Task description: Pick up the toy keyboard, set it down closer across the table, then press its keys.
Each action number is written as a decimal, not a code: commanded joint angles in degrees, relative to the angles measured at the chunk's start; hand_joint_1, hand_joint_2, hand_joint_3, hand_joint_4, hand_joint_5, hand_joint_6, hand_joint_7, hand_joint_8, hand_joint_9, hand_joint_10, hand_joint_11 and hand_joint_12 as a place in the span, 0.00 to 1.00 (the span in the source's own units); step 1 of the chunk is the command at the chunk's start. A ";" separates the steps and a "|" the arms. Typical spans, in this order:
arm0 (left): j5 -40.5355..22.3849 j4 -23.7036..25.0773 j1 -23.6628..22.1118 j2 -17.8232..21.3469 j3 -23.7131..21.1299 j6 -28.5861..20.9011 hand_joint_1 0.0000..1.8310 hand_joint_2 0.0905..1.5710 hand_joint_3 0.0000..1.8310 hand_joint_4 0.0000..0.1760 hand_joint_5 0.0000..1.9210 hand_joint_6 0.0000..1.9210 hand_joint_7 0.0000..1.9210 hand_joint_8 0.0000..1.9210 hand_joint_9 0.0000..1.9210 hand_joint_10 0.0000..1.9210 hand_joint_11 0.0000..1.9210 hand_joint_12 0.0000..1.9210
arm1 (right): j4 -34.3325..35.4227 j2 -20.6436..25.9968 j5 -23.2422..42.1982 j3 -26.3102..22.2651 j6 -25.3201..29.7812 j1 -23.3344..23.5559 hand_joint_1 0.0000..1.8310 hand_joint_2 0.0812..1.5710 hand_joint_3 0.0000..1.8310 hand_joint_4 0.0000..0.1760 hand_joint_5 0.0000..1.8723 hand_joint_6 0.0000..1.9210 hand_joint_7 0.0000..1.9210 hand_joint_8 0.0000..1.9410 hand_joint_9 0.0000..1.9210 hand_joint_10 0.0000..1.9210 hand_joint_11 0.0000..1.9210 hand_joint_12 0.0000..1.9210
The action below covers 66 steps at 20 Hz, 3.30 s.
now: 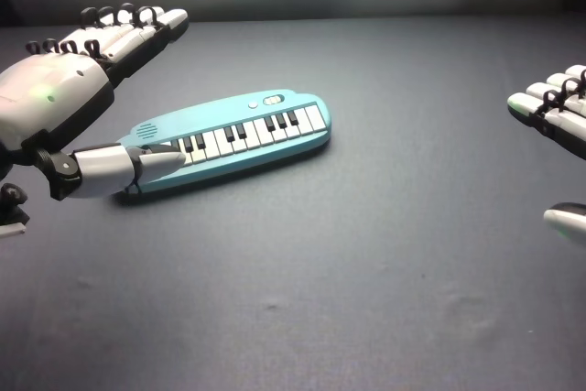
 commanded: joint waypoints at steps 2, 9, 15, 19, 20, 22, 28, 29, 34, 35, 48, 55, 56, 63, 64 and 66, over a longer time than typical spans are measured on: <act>-7.35 -0.06 -0.67 -0.21 0.23 -0.01 0.37 0.74 0.01 0.20 0.00 0.00 0.00 0.00 0.00 0.00 0.00 0.00 | -0.19 0.48 7.18 -0.08 0.01 0.21 0.16 0.86 0.01 0.00 0.00 0.00 0.00 0.00 0.00 0.00 0.00 0.00; 0.97 -0.15 -2.26 -2.22 3.49 0.18 0.38 0.64 0.00 0.39 0.00 0.00 0.00 0.00 0.00 0.00 0.00 0.00 | 0.00 0.46 7.38 -0.15 0.01 0.12 0.17 0.86 0.00 0.00 0.00 0.00 0.00 0.00 0.00 0.00 0.00 0.00; 11.05 -1.78 -5.55 -5.61 8.29 2.34 0.37 0.58 0.00 0.58 0.00 0.00 0.00 0.00 0.00 0.00 0.00 0.00 | 0.50 0.46 7.38 -0.19 0.01 -0.25 0.17 0.86 0.00 0.00 0.00 0.00 0.00 0.00 0.00 0.00 0.00 0.00; 12.79 -3.16 -6.32 -6.87 9.70 3.25 0.42 0.57 0.00 0.66 0.00 0.00 0.00 0.00 0.00 0.00 0.00 0.00 | 0.55 0.46 7.45 -0.19 0.01 -0.28 0.18 0.85 0.00 0.02 0.00 0.00 0.00 0.00 0.00 0.00 0.00 0.00; 12.02 -3.39 -6.32 -6.80 9.51 3.25 0.43 0.58 0.00 0.67 0.00 0.00 0.00 0.00 0.00 0.00 0.00 0.00 | 0.55 0.46 7.55 -0.21 0.01 -0.28 0.19 0.85 0.00 0.04 0.00 0.00 0.00 0.00 0.00 0.00 0.00 0.00; 11.02 -3.39 -6.31 -6.32 8.93 3.24 0.45 0.61 0.01 0.42 0.00 0.00 0.00 0.00 0.00 0.00 0.00 0.00 | 0.55 0.46 7.67 -0.28 0.01 -0.29 0.21 0.85 0.00 0.00 0.07 0.03 0.01 0.00 0.00 0.00 0.00 0.00; 12.35 -3.26 -6.37 -6.61 9.59 3.25 0.47 0.63 0.00 0.30 0.00 0.00 0.00 0.00 0.00 0.00 0.00 0.05 | 0.55 0.47 7.89 -0.30 0.01 -0.30 0.20 0.86 0.00 0.00 0.02 0.15 0.02 0.00 0.00 0.00 0.00 0.01; 12.96 -3.27 -6.43 -6.88 9.90 3.27 0.47 0.60 0.00 0.46 0.00 0.00 0.00 0.00 0.00 0.00 0.00 0.00 | 0.55 0.47 7.89 -0.29 0.01 -0.30 0.20 0.86 0.00 0.00 0.00 0.01 0.00 0.00 0.00 0.00 0.00 0.00; 19.86 -3.72 -9.28 -9.18 12.88 6.05 0.43 0.59 0.00 0.62 0.00 0.00 0.00 0.00 0.00 0.00 0.00 0.00 | 0.55 0.47 7.89 -0.30 0.01 -0.30 0.19 0.85 0.00 0.00 0.00 0.00 0.00 0.00 0.00 0.00 0.00 0.00; 22.04 -3.72 -10.19 -10.15 14.13 6.67 0.43 0.59 0.00 0.62 0.00 0.00 0.00 0.00 0.00 0.00 0.00 0.00 | 0.55 0.47 7.89 -0.30 0.01 -0.30 0.19 0.85 0.00 0.00 0.00 0.00 0.00 0.00 0.00 0.00 0.00 0.00; 37.28 -6.00 -15.70 -18.51 22.33 14.49 0.65 0.68 0.00 0.17 0.13 0.00 0.13 0.04 0.11 0.38 0.09 0.79 | 0.85 0.40 7.88 -0.32 0.01 -0.62 0.17 0.85 0.00 0.00 0.00 0.00 0.00 0.00 0.00 0.00 0.00 0.00; 37.23 -5.99 -15.68 -18.37 22.37 14.21 0.79 0.83 0.00 0.00 0.08 0.86 0.22 0.87 0.32 0.91 0.35 1.00 | 1.04 0.33 7.89 -0.35 0.02 -0.80 0.16 0.85 0.00 0.00 0.00 0.00 0.00 0.00 0.00 0.00 0.00 0.00; 36.97 -5.98 -15.68 -18.33 22.25 14.20 0.79 0.84 0.00 0.00 0.07 0.91 0.21 0.89 0.31 0.94 0.36 1.00 | 1.04 0.31 7.89 -0.35 0.02 -0.81 0.17 0.85 0.00 0.00 0.00 0.00 0.00 0.00 0.00 0.00 0.00 0.00; 27.15 5.62 -16.48 -14.08 15.68 5.60 0.79 0.84 0.00 0.00 0.09 0.89 0.21 0.90 0.30 0.94 0.29 1.00 | 1.46 0.33 9.88 -0.73 0.71 -1.10 0.19 0.85 0.00 0.08 0.00 0.00 0.00 0.00 0.00 0.00 0.00 0.00; 26.09 7.62 -16.67 -13.89 15.15 3.88 0.79 0.84 0.00 0.00 0.09 0.89 0.21 0.90 0.30 0.94 0.30 1.00 | 1.45 0.40 10.32 -0.90 0.83 -1.12 0.19 0.85 0.00 0.06 0.00 0.00 0.00 0.00 0.00 0.00 0.00 0.00; 23.24 13.63 -16.88 -13.98 14.29 -1.76 0.78 0.86 0.00 0.00 0.06 0.94 0.19 0.93 0.28 0.97 0.28 1.00 | 1.38 0.85 11.73 -1.52 0.85 -1.15 0.19 0.85 0.00 0.03 0.00 0.00 0.00 0.00 0.00 0.00 0.00 0.00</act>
